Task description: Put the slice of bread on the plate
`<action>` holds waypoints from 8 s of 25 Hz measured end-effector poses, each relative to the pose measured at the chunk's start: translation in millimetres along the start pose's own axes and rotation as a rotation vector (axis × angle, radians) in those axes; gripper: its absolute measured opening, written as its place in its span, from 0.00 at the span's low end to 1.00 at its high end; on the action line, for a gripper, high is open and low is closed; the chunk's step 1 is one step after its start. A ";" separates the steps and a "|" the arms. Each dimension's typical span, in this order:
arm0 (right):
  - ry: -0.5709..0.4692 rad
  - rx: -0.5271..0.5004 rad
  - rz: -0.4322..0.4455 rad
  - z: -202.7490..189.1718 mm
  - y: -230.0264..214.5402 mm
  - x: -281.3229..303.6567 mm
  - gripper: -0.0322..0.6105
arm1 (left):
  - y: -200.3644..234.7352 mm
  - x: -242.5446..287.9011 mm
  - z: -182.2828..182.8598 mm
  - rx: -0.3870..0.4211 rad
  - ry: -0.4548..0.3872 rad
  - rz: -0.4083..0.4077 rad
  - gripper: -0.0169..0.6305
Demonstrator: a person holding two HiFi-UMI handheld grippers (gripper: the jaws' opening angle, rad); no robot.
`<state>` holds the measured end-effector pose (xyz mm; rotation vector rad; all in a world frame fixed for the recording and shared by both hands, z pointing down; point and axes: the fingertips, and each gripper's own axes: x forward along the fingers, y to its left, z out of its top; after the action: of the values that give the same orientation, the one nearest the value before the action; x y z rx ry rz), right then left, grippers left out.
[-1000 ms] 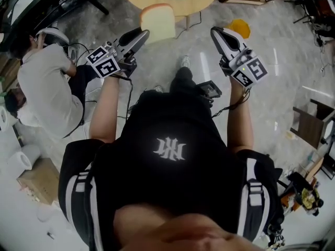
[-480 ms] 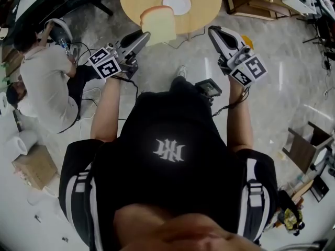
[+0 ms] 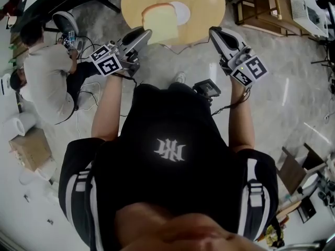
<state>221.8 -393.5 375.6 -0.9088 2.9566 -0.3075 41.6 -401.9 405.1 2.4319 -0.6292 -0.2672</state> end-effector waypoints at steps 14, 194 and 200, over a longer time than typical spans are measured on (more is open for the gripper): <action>-0.032 0.034 0.019 0.6 -19.4 11.8 0.06 | 14.5 11.1 9.5 -0.016 0.009 0.019 0.17; -0.092 -0.044 0.209 64.1 48.1 71.9 0.05 | -23.4 -0.6 90.3 0.193 0.037 -0.247 0.03; -0.087 -0.027 0.264 32.1 85.3 26.4 0.06 | -69.1 -19.8 62.3 0.220 0.002 -0.214 0.03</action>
<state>155.7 -345.0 327.9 -0.5091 2.9572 -0.2122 29.9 -375.0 314.6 2.7156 -0.4146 -0.2950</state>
